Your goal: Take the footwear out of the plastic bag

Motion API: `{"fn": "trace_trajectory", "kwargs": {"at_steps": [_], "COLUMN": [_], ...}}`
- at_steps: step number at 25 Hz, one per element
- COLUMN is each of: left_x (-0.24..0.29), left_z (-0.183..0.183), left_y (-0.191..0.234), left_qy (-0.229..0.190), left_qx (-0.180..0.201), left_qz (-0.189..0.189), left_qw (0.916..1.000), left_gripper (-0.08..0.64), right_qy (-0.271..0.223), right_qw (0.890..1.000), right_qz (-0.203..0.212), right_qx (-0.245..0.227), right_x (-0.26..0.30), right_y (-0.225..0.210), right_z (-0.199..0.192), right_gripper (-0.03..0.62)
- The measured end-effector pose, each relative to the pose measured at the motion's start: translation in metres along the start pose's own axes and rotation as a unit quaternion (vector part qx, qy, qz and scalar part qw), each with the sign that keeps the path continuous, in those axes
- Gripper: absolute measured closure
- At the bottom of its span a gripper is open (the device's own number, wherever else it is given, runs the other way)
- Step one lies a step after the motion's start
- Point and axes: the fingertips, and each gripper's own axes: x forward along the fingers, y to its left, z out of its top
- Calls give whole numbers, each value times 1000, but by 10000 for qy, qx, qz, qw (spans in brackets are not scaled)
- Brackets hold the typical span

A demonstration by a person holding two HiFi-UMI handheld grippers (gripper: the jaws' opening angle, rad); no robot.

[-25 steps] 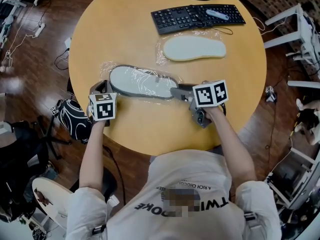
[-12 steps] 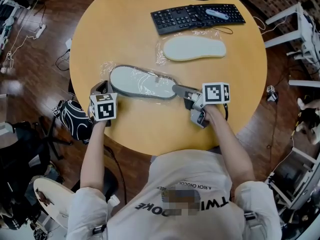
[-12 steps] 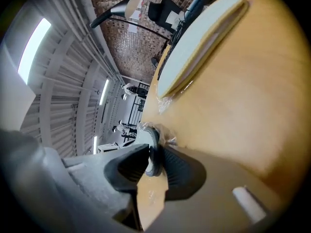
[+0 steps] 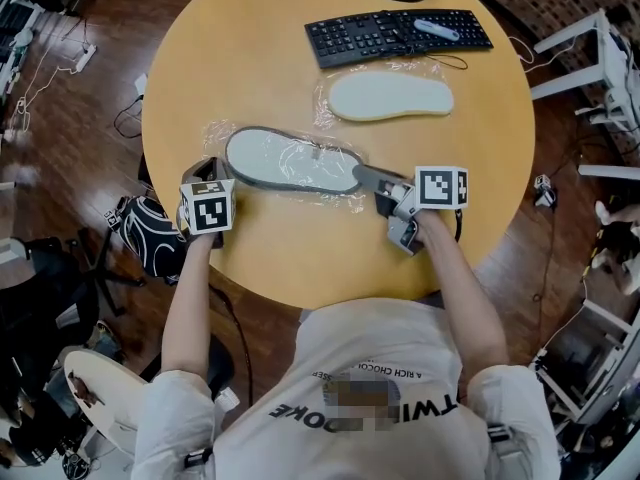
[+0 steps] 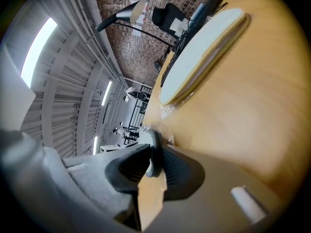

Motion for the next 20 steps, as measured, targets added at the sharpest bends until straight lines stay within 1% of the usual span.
{"fn": "trace_trajectory", "kwargs": {"at_steps": [7,10,11,14,16,18,20], "left_x": [1,1,1,-1,0,0,0], "left_z": [0,1,1,1,2,2,1], "left_y": [0,-1,-1,-1,-1,-1,-1], "left_qy": [269,327,346,400,411,413,409], "left_qx": [63,83,82,62,57,80,97], "left_qz": [75,117,121,114,114,132,154], "left_qw": [9996,9994,9993,9991,9991,9990,9990], "left_gripper": [557,557,556,557,557,556,557], "right_qy": [-133,-229,-261,-354,-399,-404,-398], "right_qw": [9999,9996,9995,9986,9977,9979,9988], "right_qz": [-6,105,120,-199,-333,-340,-205], "right_qx": [-62,-140,-112,333,438,363,183], "right_x": [-16,-24,-27,-40,-47,-51,-54], "right_y": [3,7,7,-2,-6,-7,-5], "right_z": [4,9,9,4,3,3,3], "right_gripper": [520,522,522,523,523,525,525]}}
